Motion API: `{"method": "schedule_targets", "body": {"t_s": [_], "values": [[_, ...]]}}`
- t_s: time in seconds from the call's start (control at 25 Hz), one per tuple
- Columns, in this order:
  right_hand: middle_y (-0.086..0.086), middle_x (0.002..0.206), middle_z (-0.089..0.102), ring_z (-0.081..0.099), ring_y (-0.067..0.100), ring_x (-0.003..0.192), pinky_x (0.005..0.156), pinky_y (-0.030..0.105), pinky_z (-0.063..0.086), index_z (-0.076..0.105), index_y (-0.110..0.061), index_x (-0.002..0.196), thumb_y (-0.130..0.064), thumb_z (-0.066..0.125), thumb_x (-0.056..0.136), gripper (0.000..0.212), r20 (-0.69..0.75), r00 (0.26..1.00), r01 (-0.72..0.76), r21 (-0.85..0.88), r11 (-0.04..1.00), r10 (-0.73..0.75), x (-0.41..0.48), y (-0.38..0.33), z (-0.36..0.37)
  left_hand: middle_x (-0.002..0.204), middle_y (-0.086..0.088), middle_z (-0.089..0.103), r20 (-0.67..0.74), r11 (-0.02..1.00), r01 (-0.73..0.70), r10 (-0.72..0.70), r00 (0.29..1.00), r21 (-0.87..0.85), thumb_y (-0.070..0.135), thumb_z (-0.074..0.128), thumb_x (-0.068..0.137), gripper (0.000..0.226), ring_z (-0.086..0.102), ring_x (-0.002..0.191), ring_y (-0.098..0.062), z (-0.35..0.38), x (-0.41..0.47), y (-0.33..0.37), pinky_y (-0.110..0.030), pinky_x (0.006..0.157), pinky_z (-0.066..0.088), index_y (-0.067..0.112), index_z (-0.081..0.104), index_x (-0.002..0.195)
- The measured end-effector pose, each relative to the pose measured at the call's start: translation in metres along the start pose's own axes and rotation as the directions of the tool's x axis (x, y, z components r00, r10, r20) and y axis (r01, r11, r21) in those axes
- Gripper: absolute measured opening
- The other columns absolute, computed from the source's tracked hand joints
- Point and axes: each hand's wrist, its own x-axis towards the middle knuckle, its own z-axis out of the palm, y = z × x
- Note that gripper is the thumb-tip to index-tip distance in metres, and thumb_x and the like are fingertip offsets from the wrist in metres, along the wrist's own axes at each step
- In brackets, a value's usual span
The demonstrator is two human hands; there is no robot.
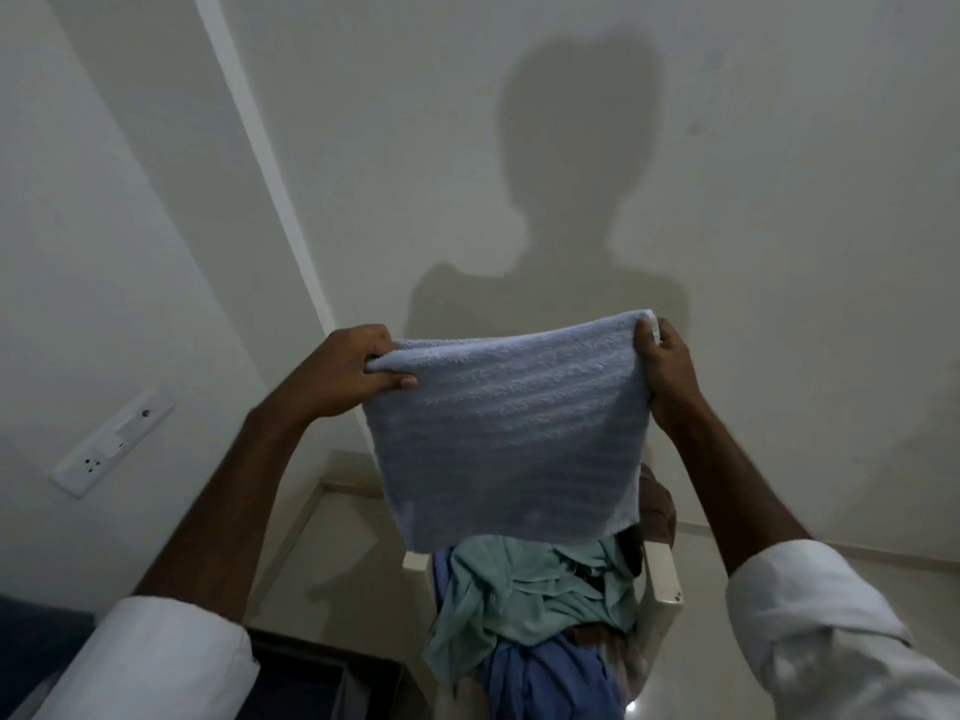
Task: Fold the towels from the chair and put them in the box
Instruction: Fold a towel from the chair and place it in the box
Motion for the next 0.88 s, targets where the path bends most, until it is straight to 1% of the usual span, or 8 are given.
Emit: {"method": "schedule_targets", "body": {"t_s": [0.16,0.44,0.56,0.64,0.68,0.76,0.84,0.88], "values": [[0.007,0.086,0.050,0.047,0.015,0.082,0.074,0.033,0.041,0.054,-0.003,0.093,-0.036,0.054,0.104,0.036,0.005,0.996,0.085,0.000,0.996,-0.085,-0.003,-0.008,0.008,0.074,0.006,0.052,0.042,0.993,0.054,-0.059,0.997,0.101,0.060,0.065,0.071,0.028,0.052,0.068,-0.006,0.016,-0.011,-0.031,-0.022,0.060,0.041,0.034,0.056,0.073],[-0.004,0.076,0.040,0.039,0.008,0.071,0.060,0.024,0.032,0.048,-0.009,0.082,-0.030,0.053,0.105,0.032,0.172,0.949,0.285,-0.102,0.953,-0.265,-0.022,-0.047,0.034,0.108,-0.004,0.058,0.022,0.804,0.411,-0.464,0.886,0.430,0.046,0.063,0.086,0.031,0.060,0.103,-0.029,0.054,-0.029,-0.041,-0.038,0.080,0.046,0.029,0.065,0.113],[-0.005,0.077,0.045,0.042,0.006,0.072,0.063,0.022,0.036,0.052,-0.007,0.085,-0.019,0.057,0.103,0.022,0.227,0.912,0.376,-0.125,0.918,-0.343,-0.035,-0.058,0.053,0.115,-0.009,0.062,0.007,0.674,0.595,-0.665,0.747,0.438,0.043,0.051,0.091,0.037,0.065,0.100,-0.033,0.079,-0.039,-0.045,-0.039,0.084,0.051,0.025,0.061,0.122],[-0.002,0.078,0.049,0.043,0.005,0.072,0.065,0.021,0.036,0.053,-0.003,0.087,-0.010,0.059,0.100,0.015,0.289,0.880,0.432,-0.164,0.887,-0.376,-0.042,-0.059,0.066,0.108,-0.015,0.065,0.164,0.588,0.774,-0.809,0.564,0.236,0.035,0.045,0.094,0.041,0.069,0.079,-0.032,0.093,-0.040,-0.041,-0.037,0.073,0.056,0.014,0.058,0.126],[-0.002,0.078,0.049,0.043,0.005,0.072,0.065,0.021,0.036,0.053,-0.002,0.088,-0.007,0.060,0.098,0.013,0.313,0.867,0.451,-0.165,0.877,-0.387,-0.046,-0.058,0.070,0.107,-0.018,0.060,0.285,0.469,0.883,-0.844,0.454,-0.015,0.030,0.041,0.098,0.040,0.066,0.071,-0.033,0.098,-0.039,-0.034,-0.038,0.066,0.057,0.006,0.053,0.127],[-0.007,0.077,0.049,0.044,0.004,0.072,0.066,0.022,0.036,0.054,-0.004,0.088,-0.010,0.059,0.097,0.012,0.342,0.851,0.467,-0.146,0.872,-0.398,-0.049,-0.052,0.072,0.115,-0.020,0.049,0.545,-0.006,0.874,-0.784,0.298,-0.486,0.026,0.032,0.102,0.033,0.061,0.076,-0.040,0.102,-0.035,-0.026,-0.046,0.055,0.057,0.002,0.040,0.123],[-0.008,0.079,0.051,0.046,0.005,0.074,0.066,0.025,0.037,0.055,-0.007,0.088,-0.014,0.058,0.097,0.012,0.394,0.839,0.454,-0.129,0.882,-0.375,-0.052,-0.046,0.069,0.120,-0.020,0.052,0.683,-0.315,0.707,-0.657,0.319,-0.633,0.043,0.034,0.102,0.047,0.058,0.092,-0.045,0.104,-0.033,-0.025,-0.057,0.051,0.056,0.002,0.037,0.124],[-0.006,0.080,0.052,0.047,0.006,0.075,0.067,0.026,0.037,0.056,-0.006,0.089,-0.016,0.058,0.098,0.012,0.437,0.826,0.444,-0.117,0.888,-0.355,-0.053,-0.044,0.068,0.123,-0.021,0.052,0.690,-0.358,0.664,-0.640,0.337,-0.657,0.059,0.042,0.096,0.063,0.057,0.100,-0.047,0.109,-0.032,-0.029,-0.062,0.056,0.056,0.005,0.037,0.127]]}}
